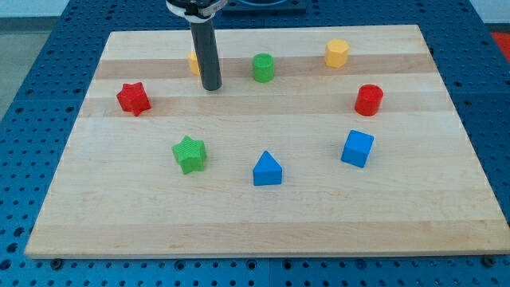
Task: Push yellow heart towards top left corner of the board
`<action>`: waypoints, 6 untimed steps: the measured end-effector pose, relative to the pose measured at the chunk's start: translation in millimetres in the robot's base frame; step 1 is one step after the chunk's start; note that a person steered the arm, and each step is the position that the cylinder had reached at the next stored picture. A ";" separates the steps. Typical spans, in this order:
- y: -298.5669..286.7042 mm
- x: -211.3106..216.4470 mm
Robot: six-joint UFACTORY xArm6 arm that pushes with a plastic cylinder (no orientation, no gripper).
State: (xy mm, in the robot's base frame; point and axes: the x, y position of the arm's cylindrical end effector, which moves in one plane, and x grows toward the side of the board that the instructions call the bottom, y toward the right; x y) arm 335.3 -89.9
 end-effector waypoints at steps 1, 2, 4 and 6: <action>-15.0 -28.4; -37.9 -53.0; -9.4 -45.0; -18.1 -87.1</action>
